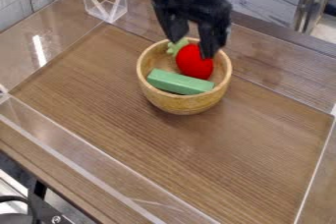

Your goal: Move the red fruit to the left

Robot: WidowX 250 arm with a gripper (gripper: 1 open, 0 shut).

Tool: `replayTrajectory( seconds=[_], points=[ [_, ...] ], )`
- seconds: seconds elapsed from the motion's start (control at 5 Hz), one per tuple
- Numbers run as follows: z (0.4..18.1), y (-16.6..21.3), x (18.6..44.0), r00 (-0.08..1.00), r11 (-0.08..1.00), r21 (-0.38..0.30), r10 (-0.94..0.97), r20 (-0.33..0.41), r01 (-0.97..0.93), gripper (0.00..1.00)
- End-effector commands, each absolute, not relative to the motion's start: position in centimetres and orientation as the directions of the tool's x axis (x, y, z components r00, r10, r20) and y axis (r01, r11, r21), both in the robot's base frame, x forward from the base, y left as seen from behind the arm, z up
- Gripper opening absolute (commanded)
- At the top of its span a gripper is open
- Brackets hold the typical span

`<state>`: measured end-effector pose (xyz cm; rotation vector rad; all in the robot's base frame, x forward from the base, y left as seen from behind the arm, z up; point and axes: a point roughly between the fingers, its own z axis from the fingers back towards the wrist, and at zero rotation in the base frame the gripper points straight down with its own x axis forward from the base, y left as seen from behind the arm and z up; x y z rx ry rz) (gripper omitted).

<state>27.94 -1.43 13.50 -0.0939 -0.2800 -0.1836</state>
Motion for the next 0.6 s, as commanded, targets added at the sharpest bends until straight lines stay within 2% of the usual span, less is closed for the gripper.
replayTrajectory(
  seconds=[0.0, 0.2, 0.4],
  points=[
    [13.11, -2.28, 28.33, 0.945, 0.982, -0.062, -0.156, 0.287, 0.181, 1.0],
    [12.62, -2.87, 28.43, 0.952, 0.986, -0.063, -0.134, 0.274, 0.157, 0.0],
    [13.37, -2.3, 28.48, 0.95, 0.991, -0.067, -0.093, 0.299, 0.118, 0.0]
  ],
)
